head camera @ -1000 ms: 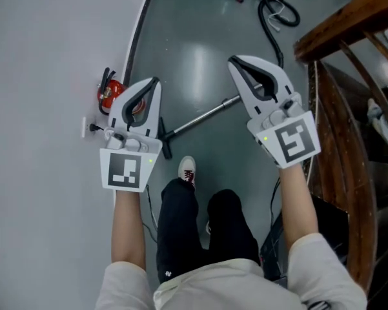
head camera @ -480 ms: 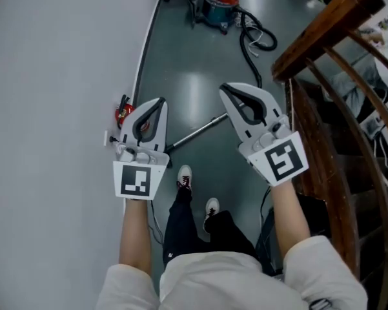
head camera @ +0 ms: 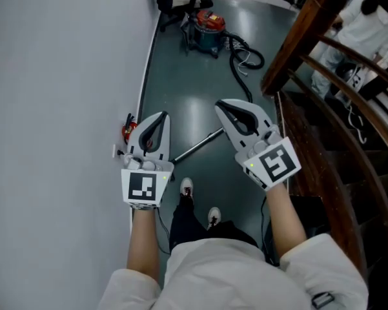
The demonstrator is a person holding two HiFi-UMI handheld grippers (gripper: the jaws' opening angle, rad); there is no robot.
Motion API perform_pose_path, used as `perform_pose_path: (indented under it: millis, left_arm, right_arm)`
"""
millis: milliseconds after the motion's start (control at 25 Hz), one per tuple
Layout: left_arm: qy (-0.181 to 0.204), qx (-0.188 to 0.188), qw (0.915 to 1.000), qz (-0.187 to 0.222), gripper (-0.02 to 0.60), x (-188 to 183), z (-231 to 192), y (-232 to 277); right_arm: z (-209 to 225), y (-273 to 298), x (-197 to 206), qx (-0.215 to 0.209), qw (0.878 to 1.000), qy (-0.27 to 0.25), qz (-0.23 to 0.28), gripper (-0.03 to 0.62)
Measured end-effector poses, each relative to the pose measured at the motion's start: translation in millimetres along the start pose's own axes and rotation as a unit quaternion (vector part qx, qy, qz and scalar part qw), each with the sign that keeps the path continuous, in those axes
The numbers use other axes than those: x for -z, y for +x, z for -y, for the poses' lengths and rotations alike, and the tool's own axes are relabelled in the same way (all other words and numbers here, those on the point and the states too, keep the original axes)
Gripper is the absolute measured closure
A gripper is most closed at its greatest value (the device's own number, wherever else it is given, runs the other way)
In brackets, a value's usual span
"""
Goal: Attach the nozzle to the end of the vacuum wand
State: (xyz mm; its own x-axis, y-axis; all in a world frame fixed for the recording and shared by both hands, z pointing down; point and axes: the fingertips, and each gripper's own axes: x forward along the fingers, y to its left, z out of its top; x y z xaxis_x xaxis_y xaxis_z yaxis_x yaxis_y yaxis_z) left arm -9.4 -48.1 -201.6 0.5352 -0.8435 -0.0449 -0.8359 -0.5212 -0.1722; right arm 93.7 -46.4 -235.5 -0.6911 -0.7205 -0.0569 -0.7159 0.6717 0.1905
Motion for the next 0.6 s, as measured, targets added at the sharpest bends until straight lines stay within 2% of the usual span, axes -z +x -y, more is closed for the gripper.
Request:
perform_pose_path:
  millis: [200,600]
  left_arm:
    - [0.008,-0.007,0.9999,0.013,0.581,-34.6,18.1,-16.8]
    - [0.038,-0.014,0.9991,0.012,0.581,-89.7,55.7,-38.2]
  right_arm:
    - [-7.7,-30.0,-27.8,0.004,1.000,-0.008,0.001,0.562]
    - [-12.9,-75.7,-66.5,0.011,1.000,-0.016,0.005,0.562]
